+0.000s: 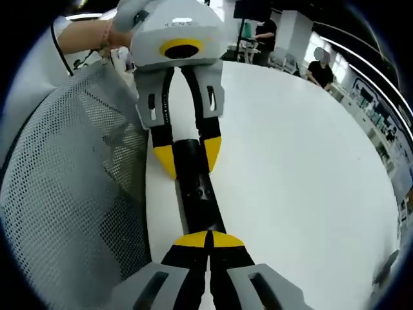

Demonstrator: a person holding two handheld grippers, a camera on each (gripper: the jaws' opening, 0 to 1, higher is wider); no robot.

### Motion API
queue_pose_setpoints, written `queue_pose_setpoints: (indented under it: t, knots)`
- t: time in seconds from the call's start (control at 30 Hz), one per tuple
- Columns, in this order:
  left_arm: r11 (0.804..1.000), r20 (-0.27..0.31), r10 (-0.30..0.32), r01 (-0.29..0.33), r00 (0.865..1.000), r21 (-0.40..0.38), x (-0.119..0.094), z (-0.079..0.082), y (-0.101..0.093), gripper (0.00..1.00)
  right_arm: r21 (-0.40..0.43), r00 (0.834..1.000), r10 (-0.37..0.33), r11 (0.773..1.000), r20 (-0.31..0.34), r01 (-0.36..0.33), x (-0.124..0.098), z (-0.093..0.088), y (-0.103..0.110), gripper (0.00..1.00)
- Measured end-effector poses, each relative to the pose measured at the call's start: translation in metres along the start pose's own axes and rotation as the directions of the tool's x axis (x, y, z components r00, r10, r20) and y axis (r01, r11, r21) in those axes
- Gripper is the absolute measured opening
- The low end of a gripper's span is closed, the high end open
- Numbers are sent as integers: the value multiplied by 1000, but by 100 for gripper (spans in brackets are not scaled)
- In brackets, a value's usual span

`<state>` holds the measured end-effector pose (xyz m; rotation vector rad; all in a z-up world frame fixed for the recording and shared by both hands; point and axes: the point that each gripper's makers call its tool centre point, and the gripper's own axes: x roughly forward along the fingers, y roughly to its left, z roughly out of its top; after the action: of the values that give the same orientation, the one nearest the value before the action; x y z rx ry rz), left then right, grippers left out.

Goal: Press the specified remote control buttons in sequence, fully releasing each button before pressing the next.

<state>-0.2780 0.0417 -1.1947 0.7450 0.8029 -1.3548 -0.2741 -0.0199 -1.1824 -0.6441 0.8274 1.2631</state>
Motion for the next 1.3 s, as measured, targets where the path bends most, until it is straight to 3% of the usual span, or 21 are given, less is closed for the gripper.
queue_pose_setpoints:
  t: [0.27,0.4,0.73,0.87,0.97,1.03,1.13,1.3]
  knots:
    - [1000,-18,1,-1,1000,-2,1,1,0,23,-65,1000,15,998,18,-14,4,12,5,0]
    - [1000,-28,-5,5,1000,12,1,0,0,23,-176,1000,13,984,-27,-18,9,12,3,0]
    - [1000,-6,-5,5,1000,-1,0,0,0,23,-242,997,4,970,-78,-22,10,9,5,0]
    - [1000,7,-4,4,1000,5,0,0,0,23,-160,1000,29,987,-10,-30,8,10,4,0]
    - [1000,17,0,0,1000,0,0,0,-1,23,-150,999,32,988,19,-29,6,9,4,0]
    - [1000,22,0,0,1000,1,0,0,-1,23,-125,999,17,992,39,-12,6,12,4,6]
    - [1000,33,1,0,999,-4,-1,0,0,23,-112,998,33,993,56,-27,6,16,5,7]
    - [1000,47,3,-2,999,-16,-1,0,-1,23,-131,997,69,989,25,-65,12,16,10,9]
